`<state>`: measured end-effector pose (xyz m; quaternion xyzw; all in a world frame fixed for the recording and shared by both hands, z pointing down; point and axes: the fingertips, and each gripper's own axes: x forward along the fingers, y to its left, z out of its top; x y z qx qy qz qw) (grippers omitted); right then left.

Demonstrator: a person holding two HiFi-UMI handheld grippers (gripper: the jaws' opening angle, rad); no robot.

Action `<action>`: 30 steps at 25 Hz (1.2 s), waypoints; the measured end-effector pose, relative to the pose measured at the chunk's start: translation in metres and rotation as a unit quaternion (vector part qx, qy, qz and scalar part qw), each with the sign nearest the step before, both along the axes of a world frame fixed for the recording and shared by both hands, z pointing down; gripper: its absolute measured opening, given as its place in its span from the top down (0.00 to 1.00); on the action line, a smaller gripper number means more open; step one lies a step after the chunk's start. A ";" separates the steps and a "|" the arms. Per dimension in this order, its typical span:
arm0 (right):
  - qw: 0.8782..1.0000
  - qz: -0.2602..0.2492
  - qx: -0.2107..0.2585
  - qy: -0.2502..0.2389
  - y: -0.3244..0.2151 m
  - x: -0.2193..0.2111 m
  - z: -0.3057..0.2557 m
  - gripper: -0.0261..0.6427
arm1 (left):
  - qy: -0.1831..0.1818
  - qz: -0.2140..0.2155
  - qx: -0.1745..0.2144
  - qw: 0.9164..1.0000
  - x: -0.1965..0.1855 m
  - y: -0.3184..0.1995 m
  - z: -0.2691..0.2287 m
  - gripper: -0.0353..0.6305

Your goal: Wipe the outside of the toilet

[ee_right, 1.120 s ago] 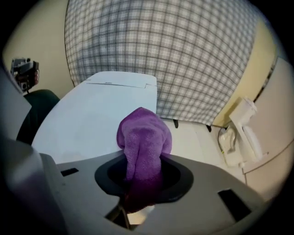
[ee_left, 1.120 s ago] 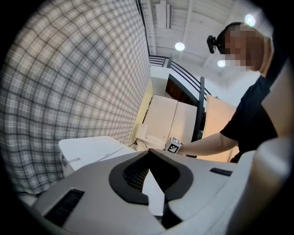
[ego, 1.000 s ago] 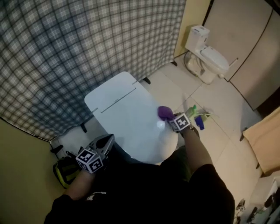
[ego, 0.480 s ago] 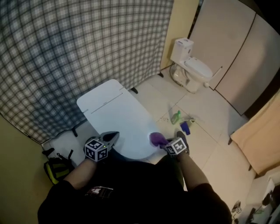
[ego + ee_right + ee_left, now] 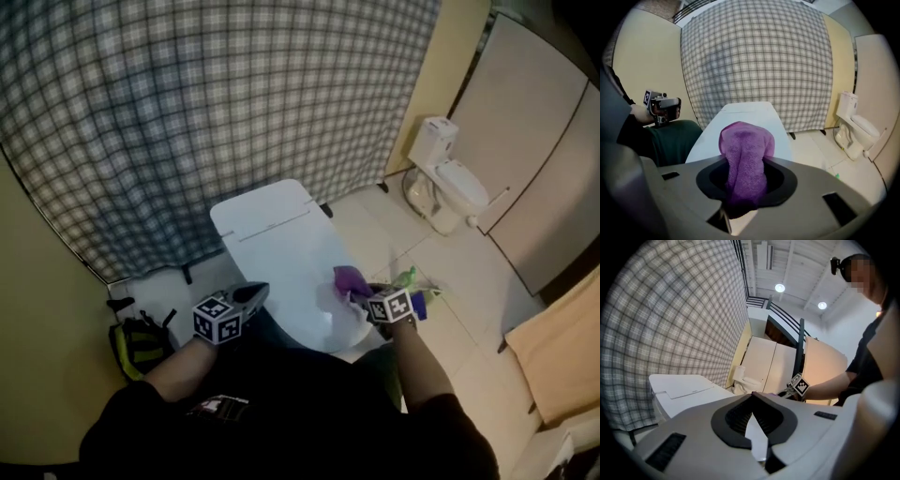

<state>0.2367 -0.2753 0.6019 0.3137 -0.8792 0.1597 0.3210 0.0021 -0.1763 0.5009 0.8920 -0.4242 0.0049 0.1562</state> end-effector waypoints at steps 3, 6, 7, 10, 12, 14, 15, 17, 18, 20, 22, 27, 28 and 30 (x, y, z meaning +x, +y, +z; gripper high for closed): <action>0.999 -0.035 0.038 0.006 -0.020 -0.070 -0.023 0.77 | -0.012 -0.008 0.010 1.000 -0.027 0.000 -0.003 0.94; 0.992 -0.093 0.080 0.036 -0.039 -0.158 -0.041 0.77 | -0.017 -0.044 0.014 0.999 -0.073 0.005 -0.004 0.94; 0.988 -0.111 0.092 0.050 -0.044 -0.189 -0.044 0.77 | -0.015 -0.058 0.014 0.998 -0.092 0.007 -0.004 0.94; 0.979 -0.141 0.113 0.091 -0.062 -0.267 -0.041 0.77 | -0.012 -0.095 0.019 0.995 -0.146 0.013 -0.009 0.94; 0.974 -0.153 0.116 0.116 -0.074 -0.312 -0.033 0.77 | -0.013 -0.119 0.021 0.993 -0.180 0.019 -0.011 0.94; 0.970 -0.166 0.118 0.131 -0.084 -0.355 -0.027 0.77 | -0.015 -0.141 0.021 0.990 -0.211 0.024 -0.011 0.94; 0.968 -0.173 0.118 0.136 -0.089 -0.377 -0.024 0.77 | -0.015 -0.151 0.020 0.988 -0.226 0.027 -0.010 0.94; 0.964 -0.180 0.121 0.151 -0.099 -0.414 -0.016 0.77 | -0.010 -0.169 0.013 0.986 -0.255 0.031 -0.004 0.94; 0.962 -0.180 0.126 0.162 -0.107 -0.429 -0.012 0.77 | -0.005 -0.176 0.009 0.984 -0.268 0.033 -0.001 0.94; 0.958 -0.177 0.141 0.178 -0.122 -0.459 -0.006 0.77 | 0.005 -0.190 0.000 0.982 -0.289 0.037 0.006 0.94; 0.955 -0.179 0.146 0.188 -0.131 -0.487 0.001 0.77 | 0.011 -0.206 -0.009 0.978 -0.309 0.043 0.012 0.94; 0.936 -0.188 0.167 0.245 -0.144 -0.517 0.019 0.77 | 0.025 -0.233 -0.034 0.972 -0.340 0.059 0.032 0.94; 0.935 -0.189 0.171 0.246 -0.146 -0.519 0.018 0.77 | 0.028 -0.234 -0.037 0.971 -0.344 0.059 0.035 0.94; 0.933 -0.190 0.170 0.253 -0.147 -0.518 0.017 0.77 | 0.041 -0.237 -0.039 0.970 -0.350 0.059 0.039 0.94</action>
